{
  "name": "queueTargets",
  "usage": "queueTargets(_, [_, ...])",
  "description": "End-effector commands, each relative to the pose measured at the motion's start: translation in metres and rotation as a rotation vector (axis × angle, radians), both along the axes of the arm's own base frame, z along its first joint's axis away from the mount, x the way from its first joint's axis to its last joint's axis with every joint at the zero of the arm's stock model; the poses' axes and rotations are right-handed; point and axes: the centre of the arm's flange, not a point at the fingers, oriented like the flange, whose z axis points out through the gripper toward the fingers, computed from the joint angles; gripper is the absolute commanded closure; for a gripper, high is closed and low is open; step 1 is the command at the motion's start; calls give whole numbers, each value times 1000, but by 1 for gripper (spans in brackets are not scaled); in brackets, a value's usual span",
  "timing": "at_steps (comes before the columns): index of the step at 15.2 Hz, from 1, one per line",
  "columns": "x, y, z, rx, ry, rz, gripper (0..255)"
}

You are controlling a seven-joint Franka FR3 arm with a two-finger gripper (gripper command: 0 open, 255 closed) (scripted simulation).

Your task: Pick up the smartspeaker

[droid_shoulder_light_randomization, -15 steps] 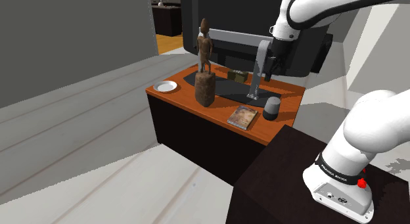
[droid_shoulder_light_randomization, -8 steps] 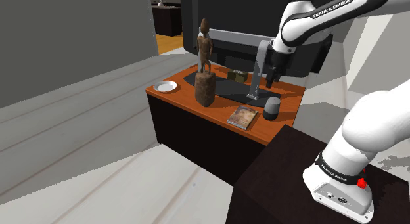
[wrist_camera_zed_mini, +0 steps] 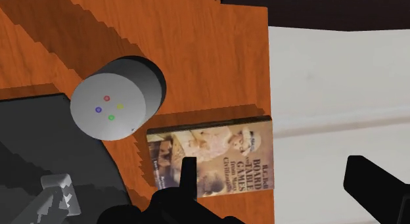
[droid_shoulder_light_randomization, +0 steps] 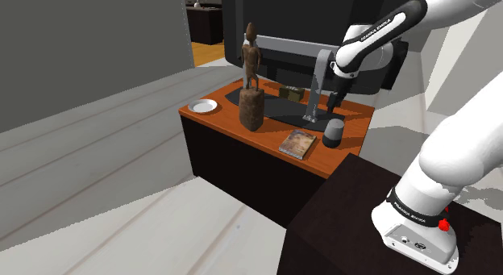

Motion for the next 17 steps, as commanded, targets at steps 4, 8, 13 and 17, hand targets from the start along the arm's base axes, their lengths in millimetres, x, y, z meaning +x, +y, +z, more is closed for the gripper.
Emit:
queueTargets(4, [12, -50, -43, -12, -4, 17, 0])
queueTargets(8, [22, -89, -76, -20, -6, 30, 0])
queueTargets(13, [35, -134, -115, -30, -9, 45, 0])
queueTargets(17, [35, -134, -136, -30, -9, 45, 0])
